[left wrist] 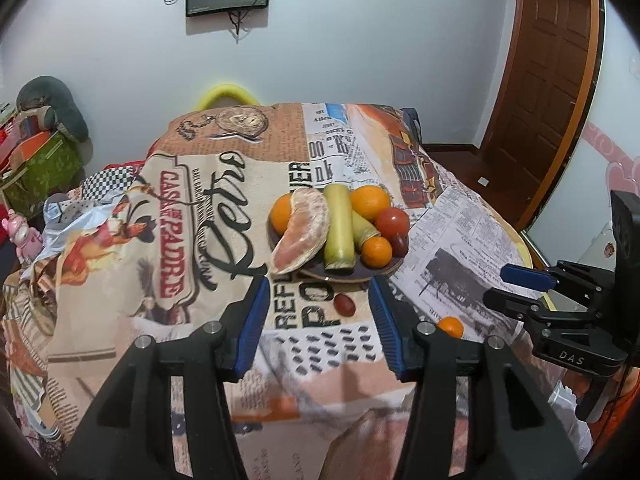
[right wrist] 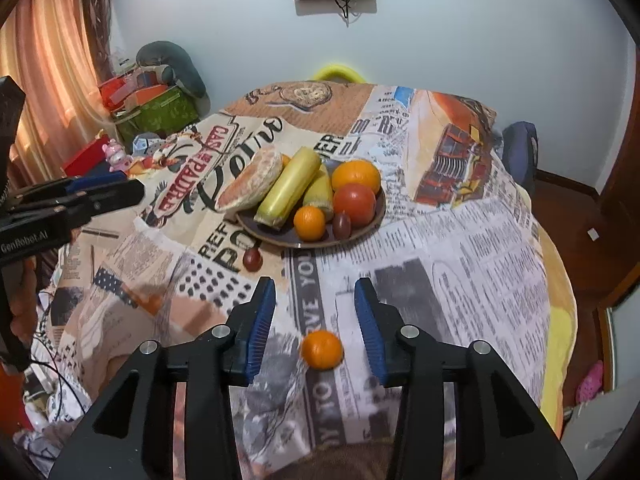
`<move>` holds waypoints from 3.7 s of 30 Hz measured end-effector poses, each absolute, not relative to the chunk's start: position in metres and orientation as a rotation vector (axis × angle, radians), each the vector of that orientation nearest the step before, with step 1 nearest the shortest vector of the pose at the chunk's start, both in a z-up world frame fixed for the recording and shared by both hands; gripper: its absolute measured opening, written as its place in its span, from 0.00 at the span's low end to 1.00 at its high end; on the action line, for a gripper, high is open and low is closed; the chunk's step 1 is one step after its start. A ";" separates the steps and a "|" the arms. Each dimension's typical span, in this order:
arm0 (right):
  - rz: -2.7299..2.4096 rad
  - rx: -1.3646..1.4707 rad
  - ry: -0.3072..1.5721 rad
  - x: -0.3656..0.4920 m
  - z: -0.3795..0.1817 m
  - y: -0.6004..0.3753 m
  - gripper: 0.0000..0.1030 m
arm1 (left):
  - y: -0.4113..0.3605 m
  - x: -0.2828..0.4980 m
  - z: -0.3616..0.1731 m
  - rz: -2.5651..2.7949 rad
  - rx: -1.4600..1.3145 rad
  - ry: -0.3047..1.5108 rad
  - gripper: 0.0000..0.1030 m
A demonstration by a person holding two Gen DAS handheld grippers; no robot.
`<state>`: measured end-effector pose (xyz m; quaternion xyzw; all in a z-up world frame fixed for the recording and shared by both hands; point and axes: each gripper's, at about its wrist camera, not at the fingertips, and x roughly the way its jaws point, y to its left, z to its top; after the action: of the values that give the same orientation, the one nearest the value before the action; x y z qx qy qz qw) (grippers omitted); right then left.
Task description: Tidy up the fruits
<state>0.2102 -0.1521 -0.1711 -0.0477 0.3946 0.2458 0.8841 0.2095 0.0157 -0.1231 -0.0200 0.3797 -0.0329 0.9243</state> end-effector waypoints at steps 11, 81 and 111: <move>0.497 -0.093 0.971 0.212 -0.221 -0.151 0.37 | 0.030 0.194 -0.158 -0.052 -0.050 0.869 0.61; 0.583 -0.024 0.822 0.281 -0.200 -0.121 0.30 | 0.014 0.296 -0.208 -0.135 -0.142 0.937 0.21; 0.569 -0.080 0.827 0.332 -0.211 -0.097 0.31 | 0.018 0.321 -0.224 -0.147 -0.174 0.947 0.25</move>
<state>0.3316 -0.0966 -0.2114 -0.0384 0.3960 0.2727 0.8759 0.3210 0.0180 -0.2240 -0.0834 0.4548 -0.0706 0.8839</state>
